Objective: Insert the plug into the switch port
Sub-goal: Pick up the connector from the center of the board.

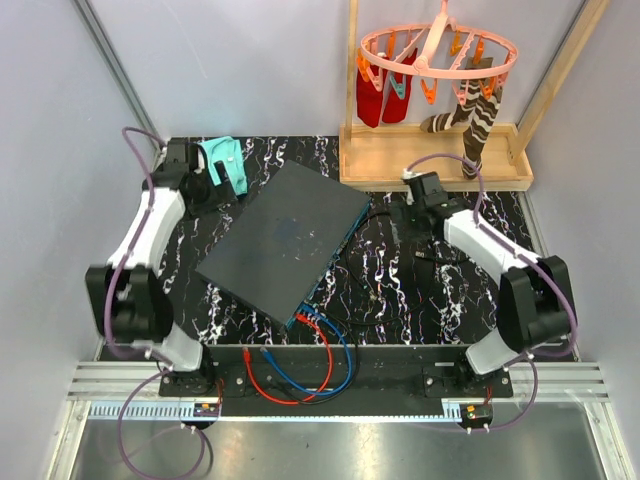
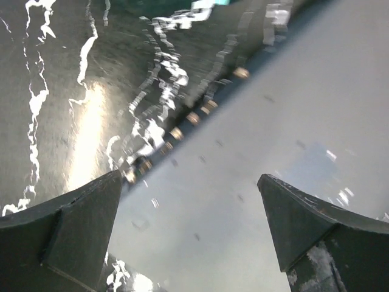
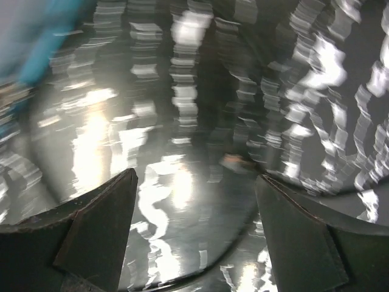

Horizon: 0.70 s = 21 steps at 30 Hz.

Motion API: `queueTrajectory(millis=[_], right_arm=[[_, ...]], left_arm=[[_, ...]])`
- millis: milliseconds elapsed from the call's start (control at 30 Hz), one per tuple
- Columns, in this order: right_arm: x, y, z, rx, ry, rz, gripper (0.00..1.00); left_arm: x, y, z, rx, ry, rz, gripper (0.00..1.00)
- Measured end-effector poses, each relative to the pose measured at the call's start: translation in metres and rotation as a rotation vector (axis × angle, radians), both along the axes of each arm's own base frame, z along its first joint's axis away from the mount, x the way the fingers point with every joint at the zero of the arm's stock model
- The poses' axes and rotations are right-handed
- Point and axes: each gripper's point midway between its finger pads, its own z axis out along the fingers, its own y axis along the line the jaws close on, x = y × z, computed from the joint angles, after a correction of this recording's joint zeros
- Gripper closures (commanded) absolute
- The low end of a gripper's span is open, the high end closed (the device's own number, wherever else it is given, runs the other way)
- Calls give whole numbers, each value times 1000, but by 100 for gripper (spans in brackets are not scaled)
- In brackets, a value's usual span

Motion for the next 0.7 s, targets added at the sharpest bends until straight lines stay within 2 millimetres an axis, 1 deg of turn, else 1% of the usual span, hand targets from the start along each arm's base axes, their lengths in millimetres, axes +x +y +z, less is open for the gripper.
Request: queueTrajectory(millis=[33, 100, 167, 200, 267, 333, 367, 433, 500, 567, 600, 700], right_arm=[[5, -20, -8, -5, 31, -71, 13], [10, -42, -21, -10, 76, -145, 13], [10, -60, -35, -22, 122, -191, 14], [9, -66, -41, -32, 142, -197, 14], [7, -70, -52, -56, 175, -173, 16], [5, -68, -59, -68, 197, -118, 18], [5, -68, -61, -79, 201, -91, 21], [4, -67, -62, -93, 204, -39, 23], [4, -68, -63, -113, 202, 8, 26], [2, -70, -65, -135, 206, 47, 30], [0, -71, -67, -146, 211, 67, 35], [-6, -71, -71, -157, 226, 125, 42]], left_arm=[[-8, -8, 12, 5, -39, -18, 1], [-24, -27, 26, 3, -93, -71, 1], [-42, -48, 30, -1, -120, -133, 1], [-50, -57, 28, -3, -125, -165, 1], [-66, -65, 14, 1, -102, -199, 1], [-76, -63, -5, 11, -63, -201, 1], [-81, -61, -14, 16, -42, -199, 1], [-88, -58, -27, 25, -8, -195, 1], [-90, -57, -30, 26, -1, -196, 1], [-87, -58, -28, 25, -15, -196, 1], [-85, -58, -27, 24, -24, -196, 1], [-83, -59, -25, 20, -35, -198, 1]])
